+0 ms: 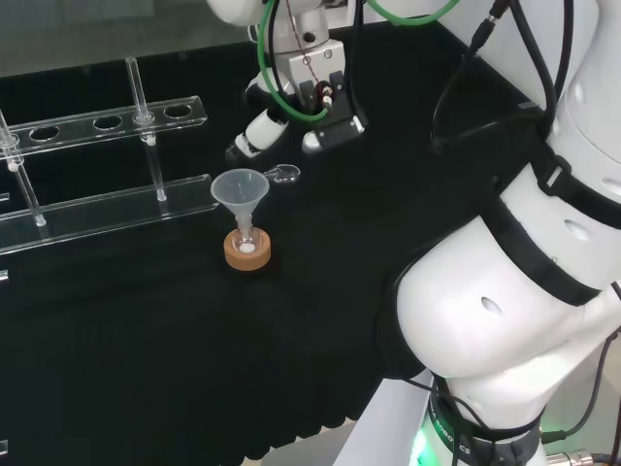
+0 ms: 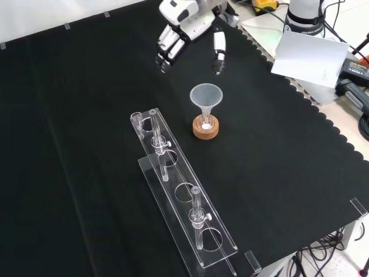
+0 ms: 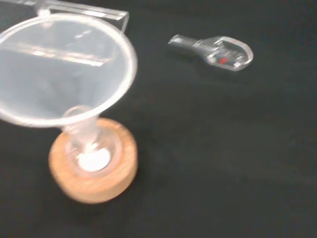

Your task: Remove the funnel from the round-bottom flask.

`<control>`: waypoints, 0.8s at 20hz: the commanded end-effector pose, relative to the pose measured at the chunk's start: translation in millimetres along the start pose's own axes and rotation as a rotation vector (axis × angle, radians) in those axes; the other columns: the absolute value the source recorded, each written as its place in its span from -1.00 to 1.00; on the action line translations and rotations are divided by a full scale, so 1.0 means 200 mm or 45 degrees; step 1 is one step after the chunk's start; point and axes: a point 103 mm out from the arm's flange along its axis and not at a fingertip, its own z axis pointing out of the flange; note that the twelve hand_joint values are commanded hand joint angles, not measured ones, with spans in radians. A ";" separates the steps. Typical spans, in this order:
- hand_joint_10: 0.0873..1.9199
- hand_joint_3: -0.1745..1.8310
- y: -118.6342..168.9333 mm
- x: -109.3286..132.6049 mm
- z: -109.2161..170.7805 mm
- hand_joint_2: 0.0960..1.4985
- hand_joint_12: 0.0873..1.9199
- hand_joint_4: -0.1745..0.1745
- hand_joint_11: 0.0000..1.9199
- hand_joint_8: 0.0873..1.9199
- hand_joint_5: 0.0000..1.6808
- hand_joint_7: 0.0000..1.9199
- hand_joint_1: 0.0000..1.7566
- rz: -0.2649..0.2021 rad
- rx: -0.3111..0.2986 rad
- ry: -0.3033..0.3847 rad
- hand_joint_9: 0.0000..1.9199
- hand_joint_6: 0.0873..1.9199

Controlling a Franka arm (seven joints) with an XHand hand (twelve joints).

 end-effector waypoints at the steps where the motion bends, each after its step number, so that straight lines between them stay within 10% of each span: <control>1: -0.32 -0.66 -0.05 0.13 0.05 -0.25 0.43 0.01 -0.61 -0.39 -0.73 -0.98 -0.55 -0.048 0.054 -0.004 -0.66 -1.00; 16: -0.14 -0.76 0.00 0.21 0.17 -0.19 0.58 0.08 -0.77 -0.95 -0.95 -1.00 -0.54 -0.063 0.146 -0.044 -1.00 -1.00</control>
